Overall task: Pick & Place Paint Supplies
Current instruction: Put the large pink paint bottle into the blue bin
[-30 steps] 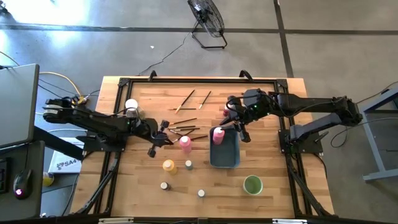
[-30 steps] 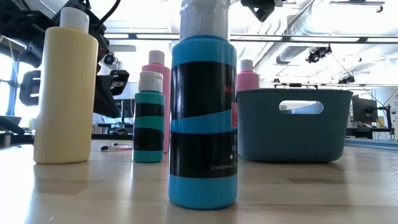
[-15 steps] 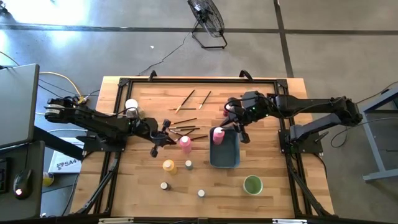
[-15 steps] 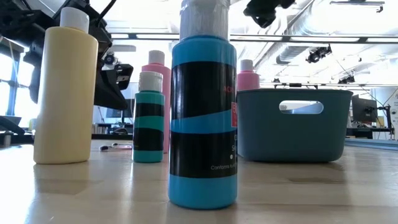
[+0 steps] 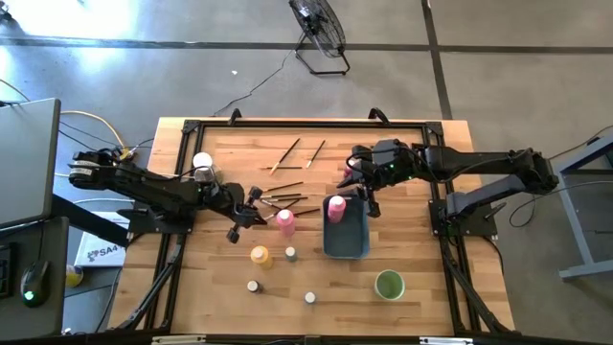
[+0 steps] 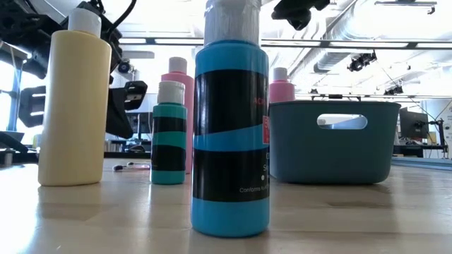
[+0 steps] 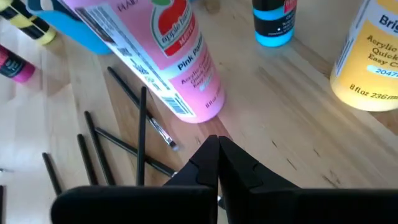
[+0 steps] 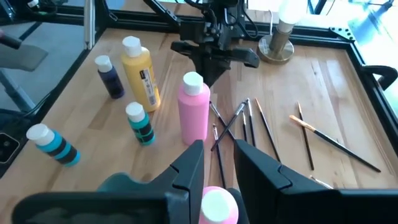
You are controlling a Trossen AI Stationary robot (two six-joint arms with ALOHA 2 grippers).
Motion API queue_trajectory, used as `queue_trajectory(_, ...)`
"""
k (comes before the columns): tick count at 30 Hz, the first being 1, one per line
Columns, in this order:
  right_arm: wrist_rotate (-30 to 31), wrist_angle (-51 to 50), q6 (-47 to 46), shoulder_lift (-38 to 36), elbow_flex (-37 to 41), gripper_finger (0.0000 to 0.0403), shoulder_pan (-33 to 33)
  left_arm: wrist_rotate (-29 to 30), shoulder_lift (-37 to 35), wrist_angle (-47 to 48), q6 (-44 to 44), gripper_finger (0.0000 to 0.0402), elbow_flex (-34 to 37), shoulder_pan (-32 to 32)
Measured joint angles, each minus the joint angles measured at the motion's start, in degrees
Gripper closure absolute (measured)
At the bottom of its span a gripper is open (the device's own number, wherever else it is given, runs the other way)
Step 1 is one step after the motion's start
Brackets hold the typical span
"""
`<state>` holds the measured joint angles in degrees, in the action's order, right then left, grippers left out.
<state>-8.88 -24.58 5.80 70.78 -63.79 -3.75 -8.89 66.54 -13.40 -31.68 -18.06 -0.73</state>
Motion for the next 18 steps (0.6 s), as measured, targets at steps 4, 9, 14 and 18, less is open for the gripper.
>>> queue_trajectory(4, 0.0, 0.0, 0.0, 0.0, 0.0, 0.0322, 0.0, 0.5, 0.0, -0.6, -0.3, 0.0401, 0.0, 0.0)
queue_trajectory(9, 0.0, 0.0, 0.0, 0.0, 0.0, 0.0322, 0.0, 0.3, 3.1, -4.8, -1.2, 0.0401, 0.0, 0.0)
queue_trajectory(14, 0.0, 0.0, 0.4, 0.0, 0.0, 0.0322, 0.0, 1.3, 8.7, -8.9, -1.2, 0.0402, 0.1, 0.0)
queue_trajectory(18, 0.0, 0.0, 0.4, 0.0, 0.0, 0.0322, 0.0, -1.3, 11.9, -11.1, -1.1, 0.0402, -0.8, 0.0)
